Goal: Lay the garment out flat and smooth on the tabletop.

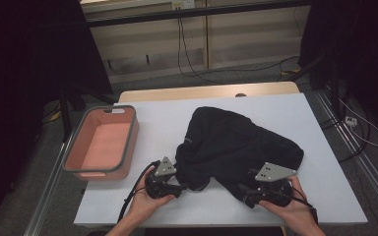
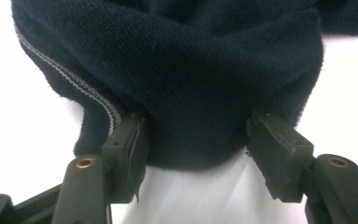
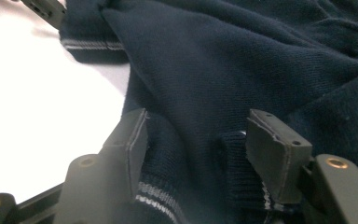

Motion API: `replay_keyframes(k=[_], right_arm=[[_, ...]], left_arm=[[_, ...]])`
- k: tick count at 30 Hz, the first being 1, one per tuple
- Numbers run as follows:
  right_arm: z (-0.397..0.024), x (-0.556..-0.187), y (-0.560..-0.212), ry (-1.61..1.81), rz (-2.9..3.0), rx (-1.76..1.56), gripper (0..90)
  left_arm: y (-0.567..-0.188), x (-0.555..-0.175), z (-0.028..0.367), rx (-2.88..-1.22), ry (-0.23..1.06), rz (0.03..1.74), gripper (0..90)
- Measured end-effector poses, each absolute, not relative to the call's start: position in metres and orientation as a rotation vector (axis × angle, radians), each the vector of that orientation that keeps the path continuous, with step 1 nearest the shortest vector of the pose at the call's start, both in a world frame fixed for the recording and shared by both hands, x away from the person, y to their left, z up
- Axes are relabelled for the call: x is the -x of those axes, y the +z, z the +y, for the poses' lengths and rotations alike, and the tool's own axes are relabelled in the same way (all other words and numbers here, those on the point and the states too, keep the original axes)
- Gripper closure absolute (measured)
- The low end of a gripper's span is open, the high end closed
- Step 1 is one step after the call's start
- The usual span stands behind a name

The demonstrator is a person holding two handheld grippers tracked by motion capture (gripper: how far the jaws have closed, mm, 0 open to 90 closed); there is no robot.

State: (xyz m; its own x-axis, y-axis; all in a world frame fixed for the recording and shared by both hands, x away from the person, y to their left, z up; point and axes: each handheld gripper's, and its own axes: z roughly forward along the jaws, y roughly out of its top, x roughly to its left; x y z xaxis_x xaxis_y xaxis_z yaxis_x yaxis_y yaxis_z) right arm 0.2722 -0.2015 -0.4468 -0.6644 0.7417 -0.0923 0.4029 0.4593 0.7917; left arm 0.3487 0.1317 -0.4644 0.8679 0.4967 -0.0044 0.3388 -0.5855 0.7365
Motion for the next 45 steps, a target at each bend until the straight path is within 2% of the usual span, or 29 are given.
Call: replay_keyframes(k=[3,4,5,6,7,8,9,10,14,15,18,20,27,29,31,34,38,39,40,41,43,45], right_arm=[[-0.201,-0.280,-0.456,1.003,2.305,-0.985,39.0],[-0.203,-0.285,-0.461,1.005,2.312,-0.999,43.5],[-0.203,-0.285,-0.461,1.005,2.312,-0.999,43.5],[-0.207,-0.289,-0.459,1.036,2.300,-1.005,58.7],[-0.207,-0.289,-0.459,1.036,2.300,-1.005,58.7],[-0.209,-0.290,-0.458,1.072,2.300,-1.002,69.0],[-0.209,-0.290,-0.458,1.072,2.300,-1.002,69.0],[-0.211,-0.291,-0.455,1.113,2.300,-1.013,77.3],[-0.215,-0.294,-0.446,1.165,2.282,-1.020,82.3],[-0.218,-0.295,-0.442,1.184,2.269,-1.026,85.5],[-0.228,-0.302,-0.428,1.214,2.213,-1.046,86.2],[-0.238,-0.308,-0.418,1.205,2.151,-1.049,90.0],[-0.266,-0.329,-0.404,1.210,2.011,-1.144,90.0],[-0.260,-0.329,-0.406,1.206,2.082,-1.110,90.0],[-0.246,-0.322,-0.410,1.202,2.151,-1.055,77.3],[-0.215,-0.309,-0.421,1.201,2.284,-0.955,71.9],[-0.196,-0.301,-0.423,1.209,2.366,-0.878,72.2],[-0.189,-0.297,-0.424,1.198,2.379,-0.867,67.3],[-0.180,-0.295,-0.428,1.168,2.399,-0.858,52.0],[-0.180,-0.295,-0.428,1.168,2.399,-0.858,52.0],[-0.174,-0.296,-0.436,1.118,2.421,-0.870,41.4],[-0.173,-0.297,-0.444,1.095,2.446,-0.876,38.0]], left_arm=[[-0.464,-0.348,0.132,-2.252,0.264,0.607,46.4],[-0.464,-0.348,0.132,-2.256,0.274,0.604,52.6],[-0.464,-0.347,0.132,-2.249,0.285,0.611,52.6],[-0.463,-0.347,0.132,-2.249,0.277,0.619,61.6],[-0.463,-0.348,0.133,-2.251,0.275,0.619,61.6],[-0.461,-0.350,0.135,-2.238,0.236,0.636,74.7],[-0.461,-0.350,0.135,-2.238,0.236,0.636,77.7],[-0.457,-0.353,0.137,-2.228,0.194,0.647,80.9],[-0.443,-0.355,0.137,-2.161,0.177,0.655,83.2],[-0.437,-0.355,0.137,-2.143,0.179,0.651,83.5],[-0.420,-0.359,0.140,-2.102,0.191,0.653,83.9],[-0.410,-0.364,0.141,-2.073,0.219,0.667,84.1],[-0.407,-0.388,0.138,-2.046,0.215,0.730,84.2],[-0.406,-0.391,0.135,-2.048,0.221,0.738,84.3],[-0.404,-0.395,0.133,-2.037,0.225,0.742,84.2],[-0.401,-0.403,0.129,-2.020,0.230,0.761,84.3],[-0.398,-0.409,0.125,-2.019,0.248,0.758,84.3],[-0.397,-0.410,0.123,-2.010,0.241,0.769,84.5],[-0.396,-0.414,0.122,-2.006,0.246,0.780,84.5],[-0.396,-0.414,0.122,-2.006,0.246,0.780,84.5],[-0.397,-0.418,0.122,-1.990,0.242,0.800,84.6],[-0.398,-0.421,0.122,-1.994,0.242,0.813,84.7]])
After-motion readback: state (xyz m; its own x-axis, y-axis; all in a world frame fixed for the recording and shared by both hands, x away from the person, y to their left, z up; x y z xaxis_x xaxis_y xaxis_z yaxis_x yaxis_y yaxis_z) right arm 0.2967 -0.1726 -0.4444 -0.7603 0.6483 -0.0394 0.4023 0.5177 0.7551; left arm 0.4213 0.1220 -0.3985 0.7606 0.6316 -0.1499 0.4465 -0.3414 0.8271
